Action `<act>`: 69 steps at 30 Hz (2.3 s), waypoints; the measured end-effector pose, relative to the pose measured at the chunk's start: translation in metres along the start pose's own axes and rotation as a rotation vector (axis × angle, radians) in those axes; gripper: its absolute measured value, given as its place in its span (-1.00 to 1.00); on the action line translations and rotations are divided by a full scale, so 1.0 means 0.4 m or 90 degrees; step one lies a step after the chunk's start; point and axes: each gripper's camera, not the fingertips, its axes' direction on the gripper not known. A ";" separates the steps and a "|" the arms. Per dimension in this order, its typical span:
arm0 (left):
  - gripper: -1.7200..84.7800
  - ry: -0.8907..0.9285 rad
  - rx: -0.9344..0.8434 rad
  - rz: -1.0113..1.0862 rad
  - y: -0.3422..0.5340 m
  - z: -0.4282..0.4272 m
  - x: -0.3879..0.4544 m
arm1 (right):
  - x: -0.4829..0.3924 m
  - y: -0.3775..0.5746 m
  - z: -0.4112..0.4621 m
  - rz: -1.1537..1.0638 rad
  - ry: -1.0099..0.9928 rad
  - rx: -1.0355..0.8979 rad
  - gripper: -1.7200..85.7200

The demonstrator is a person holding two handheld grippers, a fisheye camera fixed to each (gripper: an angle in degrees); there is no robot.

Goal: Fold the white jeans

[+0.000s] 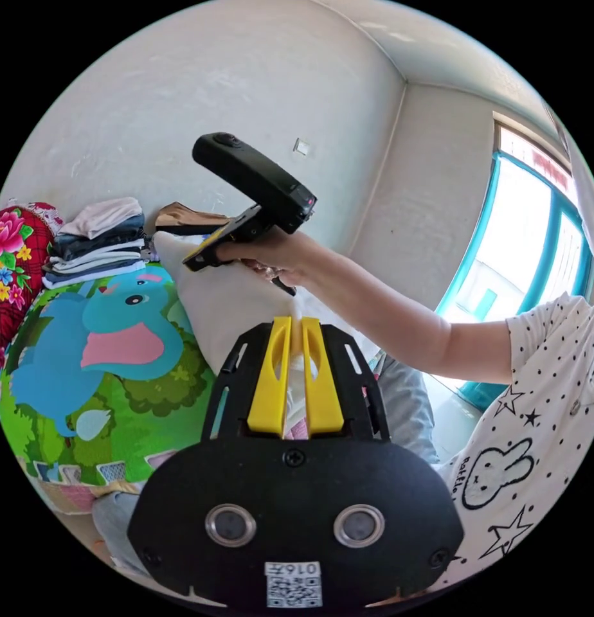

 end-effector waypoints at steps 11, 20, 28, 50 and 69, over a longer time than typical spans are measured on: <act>-0.95 0.036 0.052 0.006 -0.274 -0.110 0.050 | 0.218 0.090 0.040 0.059 -0.200 0.023 -0.93; -0.93 0.049 0.012 0.225 -0.651 0.041 0.402 | 0.597 0.348 -0.093 0.113 -0.236 0.072 -0.94; -0.92 0.074 -0.199 0.182 -0.679 0.478 0.580 | 0.902 0.814 0.203 0.322 -0.326 -0.062 -0.94; -0.98 0.055 -0.016 0.021 -0.722 0.128 0.277 | 0.564 1.391 -0.250 0.246 -0.213 0.307 -0.95; -0.98 -0.031 -0.147 0.132 -0.570 0.123 0.337 | 0.004 1.747 -0.673 0.189 0.079 0.182 -0.76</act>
